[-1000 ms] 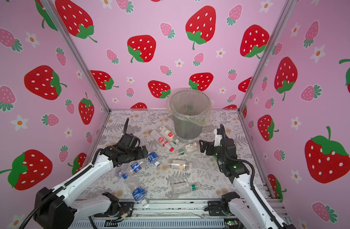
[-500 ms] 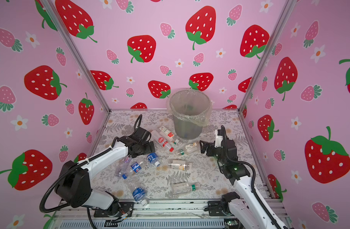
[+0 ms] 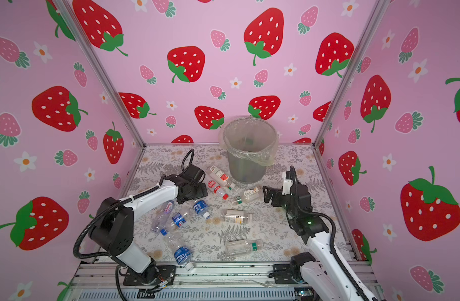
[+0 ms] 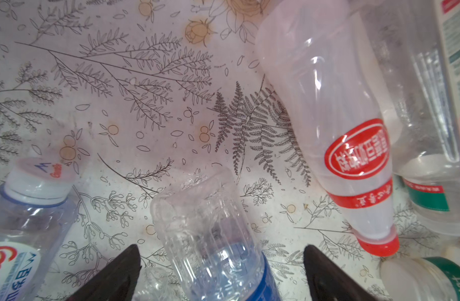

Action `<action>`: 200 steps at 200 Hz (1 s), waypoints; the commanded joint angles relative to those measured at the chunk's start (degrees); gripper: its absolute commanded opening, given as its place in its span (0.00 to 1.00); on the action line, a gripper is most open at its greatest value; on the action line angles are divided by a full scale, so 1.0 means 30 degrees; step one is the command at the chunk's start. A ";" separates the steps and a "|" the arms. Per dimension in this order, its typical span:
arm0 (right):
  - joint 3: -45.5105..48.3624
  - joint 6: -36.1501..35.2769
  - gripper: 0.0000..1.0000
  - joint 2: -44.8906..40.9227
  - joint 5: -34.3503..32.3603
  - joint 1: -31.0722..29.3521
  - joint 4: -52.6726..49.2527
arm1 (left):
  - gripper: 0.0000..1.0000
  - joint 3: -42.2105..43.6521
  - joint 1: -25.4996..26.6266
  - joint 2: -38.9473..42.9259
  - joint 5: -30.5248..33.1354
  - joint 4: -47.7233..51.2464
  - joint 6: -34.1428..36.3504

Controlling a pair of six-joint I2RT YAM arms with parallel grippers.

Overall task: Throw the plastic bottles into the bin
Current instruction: 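Return the right gripper over the pile while the left gripper lowers onto a clear bottle, then close the left gripper on the clear bottle and lift it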

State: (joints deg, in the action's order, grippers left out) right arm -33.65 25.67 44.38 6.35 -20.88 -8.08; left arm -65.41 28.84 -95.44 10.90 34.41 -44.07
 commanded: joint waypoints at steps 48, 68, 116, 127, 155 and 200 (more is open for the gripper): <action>0.0083 -0.0358 0.99 -0.0329 -0.0362 0.0044 -0.0309 | 0.97 -0.0375 0.0085 -0.0695 0.0563 -0.0067 -0.0627; 0.0083 -0.0330 0.99 -0.0248 -0.0329 0.0047 -0.0325 | 0.97 -0.0410 0.0087 -0.1010 0.0544 -0.0328 -0.0797; 0.0109 -0.0384 0.99 -0.0495 -0.0534 0.0047 -0.0605 | 0.90 -0.0683 0.0038 -0.1988 0.0586 -0.0540 -0.0909; 0.0096 -0.0364 0.99 -0.0583 -0.0564 0.0047 -0.0640 | 0.89 -0.0668 0.0036 -0.2134 0.0571 -0.0611 -0.0942; 0.0072 -0.0394 0.99 -0.0672 -0.0608 0.0047 -0.0692 | 0.85 -0.0669 0.0039 -0.2318 0.0516 -0.0917 -0.1012; -0.0034 -0.0382 0.99 -0.0674 -0.0683 0.0047 -0.0709 | 0.67 -0.0855 0.0048 -0.2384 0.0534 -0.1023 -0.1013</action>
State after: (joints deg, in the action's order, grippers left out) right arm -33.67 25.41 43.03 4.99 -20.88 -9.17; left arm -65.63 28.88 -102.08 10.96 31.09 -46.48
